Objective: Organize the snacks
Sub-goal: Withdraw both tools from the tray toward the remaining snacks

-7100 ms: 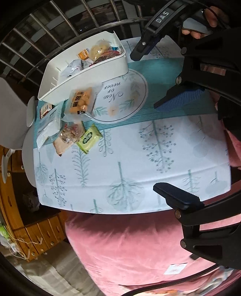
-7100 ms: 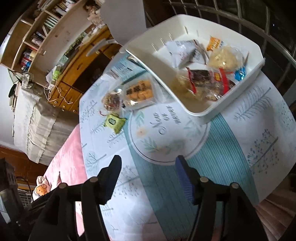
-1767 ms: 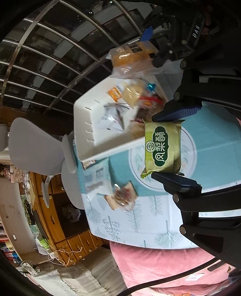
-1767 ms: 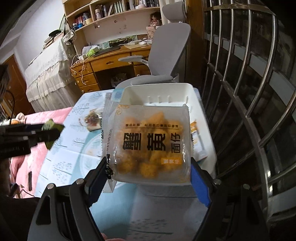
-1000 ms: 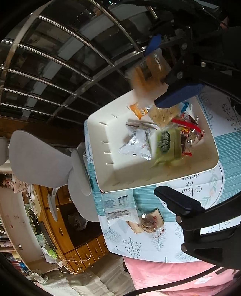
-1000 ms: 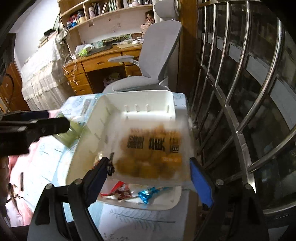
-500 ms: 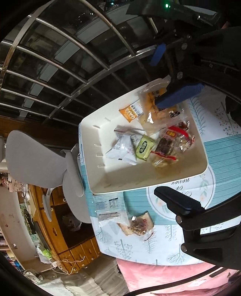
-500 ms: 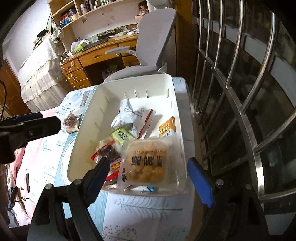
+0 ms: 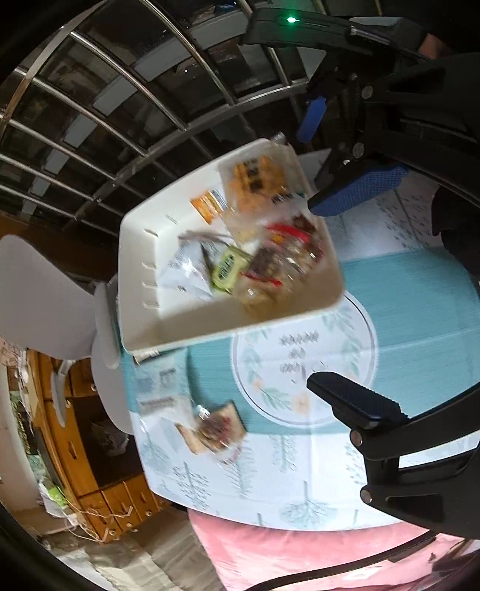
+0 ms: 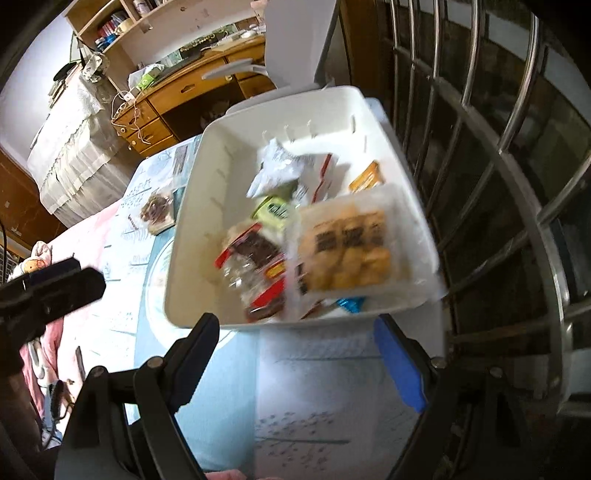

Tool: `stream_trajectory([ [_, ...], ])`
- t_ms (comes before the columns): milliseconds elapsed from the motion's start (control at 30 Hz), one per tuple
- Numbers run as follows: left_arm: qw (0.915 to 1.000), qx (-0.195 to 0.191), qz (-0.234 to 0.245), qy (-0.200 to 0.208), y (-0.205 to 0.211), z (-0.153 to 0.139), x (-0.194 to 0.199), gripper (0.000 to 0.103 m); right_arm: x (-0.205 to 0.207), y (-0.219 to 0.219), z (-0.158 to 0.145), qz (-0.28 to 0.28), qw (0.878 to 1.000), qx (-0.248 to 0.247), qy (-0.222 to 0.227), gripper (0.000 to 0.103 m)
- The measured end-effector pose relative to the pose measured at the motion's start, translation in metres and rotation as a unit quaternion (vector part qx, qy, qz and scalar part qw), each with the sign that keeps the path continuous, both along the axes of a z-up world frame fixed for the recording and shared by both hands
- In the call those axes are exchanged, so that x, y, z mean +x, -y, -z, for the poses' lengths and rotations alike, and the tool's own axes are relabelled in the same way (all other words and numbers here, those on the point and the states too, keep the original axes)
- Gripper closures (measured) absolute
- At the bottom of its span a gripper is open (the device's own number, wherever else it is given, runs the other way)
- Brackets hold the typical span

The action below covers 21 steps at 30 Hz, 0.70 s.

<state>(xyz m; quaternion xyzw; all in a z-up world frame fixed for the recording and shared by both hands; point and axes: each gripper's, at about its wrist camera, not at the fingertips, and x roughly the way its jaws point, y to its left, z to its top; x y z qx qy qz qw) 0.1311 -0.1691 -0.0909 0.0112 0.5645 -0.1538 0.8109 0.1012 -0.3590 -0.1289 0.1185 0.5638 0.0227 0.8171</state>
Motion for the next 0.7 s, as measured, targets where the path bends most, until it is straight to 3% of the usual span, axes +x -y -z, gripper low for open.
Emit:
stream_trajectory([
  [333,0.9989,0.014,-0.024,-0.037,-0.089,0.012,-0.016,0.018,0.001,-0.066,-0.003,0.01,1.0,0.018,-0.012,0.017],
  [700,0.9985,0.026,0.0,-0.048,-0.184,0.021,-0.013,0.018,0.025,-0.114,-0.008,0.094,0.993,0.052,-0.041,0.017],
])
